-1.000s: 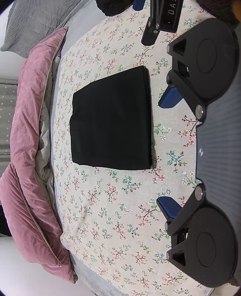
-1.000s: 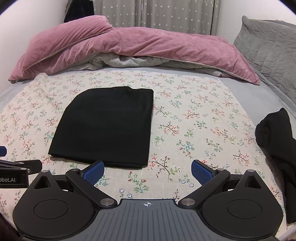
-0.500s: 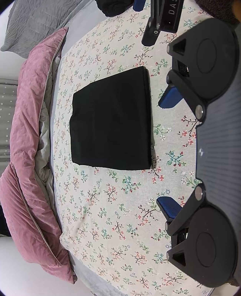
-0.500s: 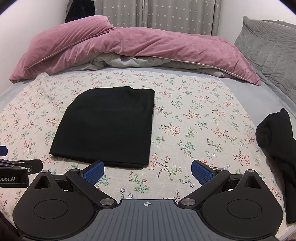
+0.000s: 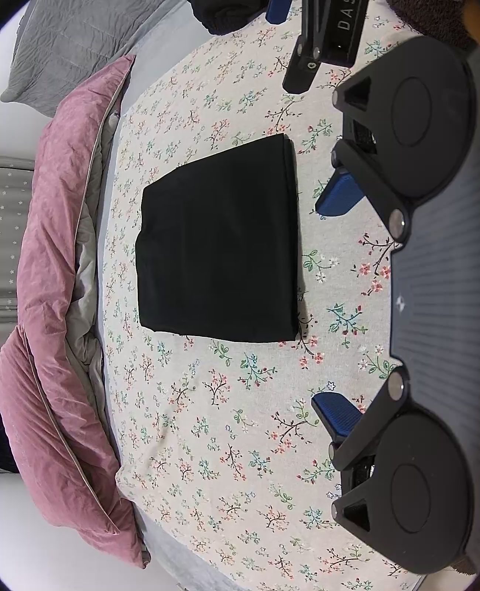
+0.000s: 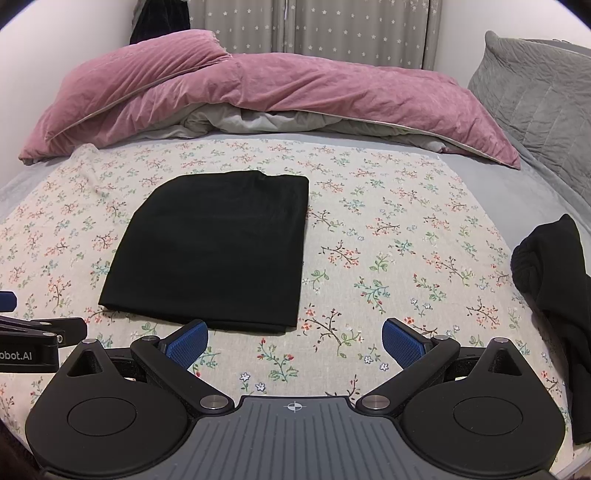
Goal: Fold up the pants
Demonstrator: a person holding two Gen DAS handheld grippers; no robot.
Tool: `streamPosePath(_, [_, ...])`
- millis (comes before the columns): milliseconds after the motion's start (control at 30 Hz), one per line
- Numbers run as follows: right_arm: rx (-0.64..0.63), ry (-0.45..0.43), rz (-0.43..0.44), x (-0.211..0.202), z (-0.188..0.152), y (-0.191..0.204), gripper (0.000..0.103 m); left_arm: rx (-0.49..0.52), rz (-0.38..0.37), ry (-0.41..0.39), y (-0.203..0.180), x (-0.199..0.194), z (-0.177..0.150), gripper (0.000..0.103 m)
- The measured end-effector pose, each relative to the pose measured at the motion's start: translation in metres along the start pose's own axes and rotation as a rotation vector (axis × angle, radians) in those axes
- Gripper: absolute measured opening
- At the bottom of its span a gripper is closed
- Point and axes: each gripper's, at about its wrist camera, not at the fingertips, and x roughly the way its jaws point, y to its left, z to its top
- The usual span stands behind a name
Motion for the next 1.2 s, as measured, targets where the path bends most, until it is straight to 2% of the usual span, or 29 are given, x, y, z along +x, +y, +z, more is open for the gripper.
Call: streamPosePath(1200, [-0.003, 0.026, 0.009, 0.012, -0.003, 0.000, 0.102, 0.002, -0.018, 0.037, 0.001, 0.013, -0.003, 0.103])
